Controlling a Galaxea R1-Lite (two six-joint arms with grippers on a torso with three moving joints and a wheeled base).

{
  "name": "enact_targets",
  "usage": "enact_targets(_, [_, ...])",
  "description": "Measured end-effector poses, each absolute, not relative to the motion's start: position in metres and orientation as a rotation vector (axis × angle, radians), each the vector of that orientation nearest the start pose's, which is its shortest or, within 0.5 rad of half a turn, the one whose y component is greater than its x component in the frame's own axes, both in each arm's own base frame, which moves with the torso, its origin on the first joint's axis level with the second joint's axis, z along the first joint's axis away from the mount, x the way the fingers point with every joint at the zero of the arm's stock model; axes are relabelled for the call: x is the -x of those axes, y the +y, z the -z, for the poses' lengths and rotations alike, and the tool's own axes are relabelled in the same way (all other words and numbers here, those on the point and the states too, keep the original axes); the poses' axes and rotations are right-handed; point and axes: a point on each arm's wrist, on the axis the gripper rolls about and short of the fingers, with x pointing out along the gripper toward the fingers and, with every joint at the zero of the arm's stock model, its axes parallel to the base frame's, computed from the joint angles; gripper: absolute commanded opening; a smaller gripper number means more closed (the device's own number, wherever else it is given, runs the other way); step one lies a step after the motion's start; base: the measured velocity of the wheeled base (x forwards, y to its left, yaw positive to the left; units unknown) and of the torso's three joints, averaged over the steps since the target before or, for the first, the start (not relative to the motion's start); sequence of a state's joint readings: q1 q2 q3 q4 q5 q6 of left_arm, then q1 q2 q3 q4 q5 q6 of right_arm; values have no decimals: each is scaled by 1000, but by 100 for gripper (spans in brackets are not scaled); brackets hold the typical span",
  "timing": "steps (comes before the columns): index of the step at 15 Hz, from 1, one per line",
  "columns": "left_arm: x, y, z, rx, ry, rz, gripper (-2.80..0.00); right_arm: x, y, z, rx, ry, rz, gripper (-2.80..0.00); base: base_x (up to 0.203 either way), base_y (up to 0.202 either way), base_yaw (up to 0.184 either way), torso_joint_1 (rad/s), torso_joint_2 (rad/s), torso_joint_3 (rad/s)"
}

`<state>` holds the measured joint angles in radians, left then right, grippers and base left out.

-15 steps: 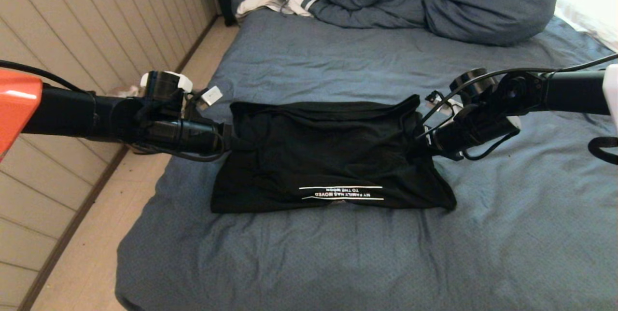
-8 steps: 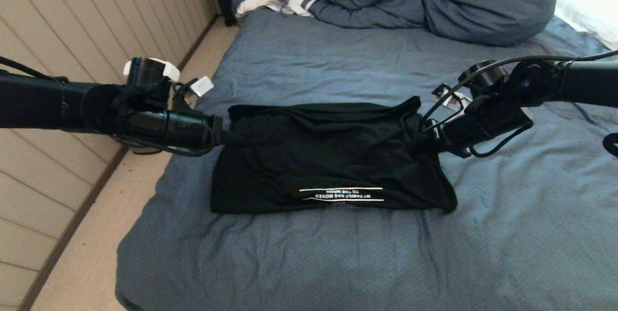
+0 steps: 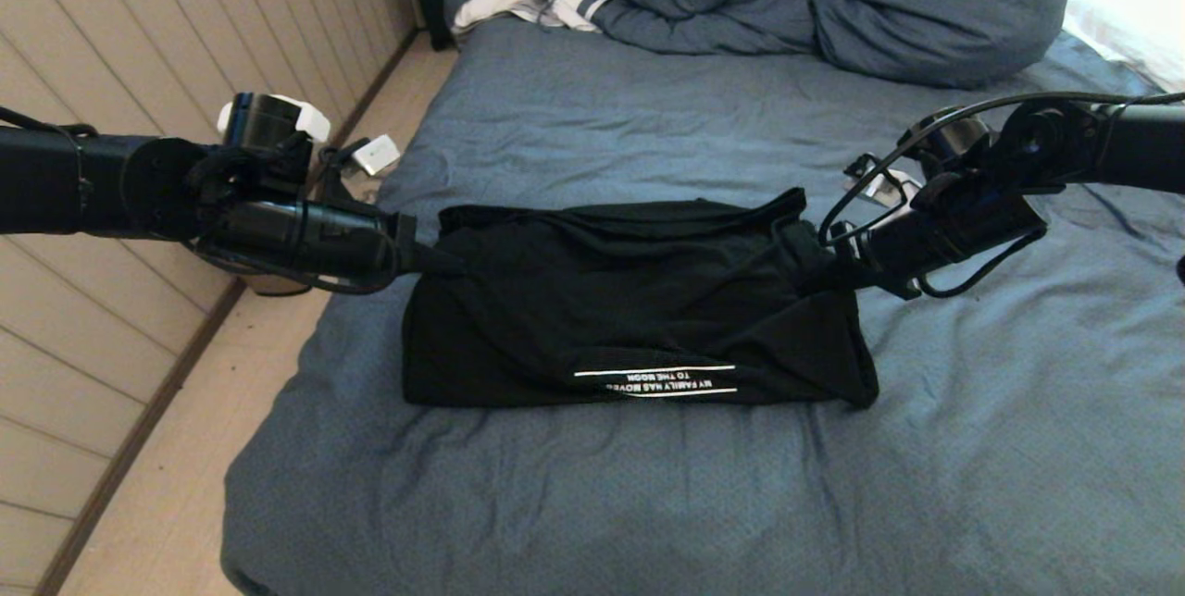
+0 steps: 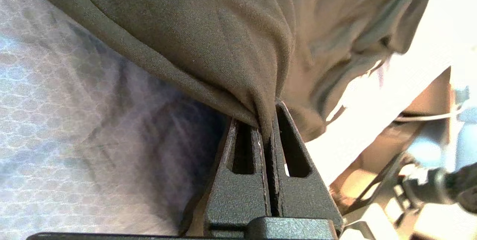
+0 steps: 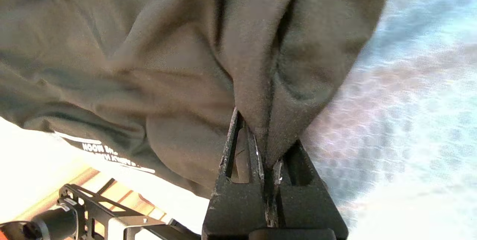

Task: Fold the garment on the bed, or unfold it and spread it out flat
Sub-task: Fold the black T-shirt

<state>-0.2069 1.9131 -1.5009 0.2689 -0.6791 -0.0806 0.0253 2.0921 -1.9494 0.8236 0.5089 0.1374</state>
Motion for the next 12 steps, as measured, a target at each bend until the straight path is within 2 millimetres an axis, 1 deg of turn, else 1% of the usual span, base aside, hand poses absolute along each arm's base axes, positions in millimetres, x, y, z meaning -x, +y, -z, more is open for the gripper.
enact_targets(4, [-363,-82,-209,235,739,806,-280,-395,17,-220,-352,992,-421,-280,0,0,0,0,0,0])
enact_targets(8, [-378,-68,-200,254,733,771,-280,-403,4,-211,-350,987,-400,-280,0,0,0,0,0,0])
enact_targets(12, [-380,-66,-190,270,758,778,-280,-405,0,-207,-346,990,-397,-280,0,0,0,0,0,0])
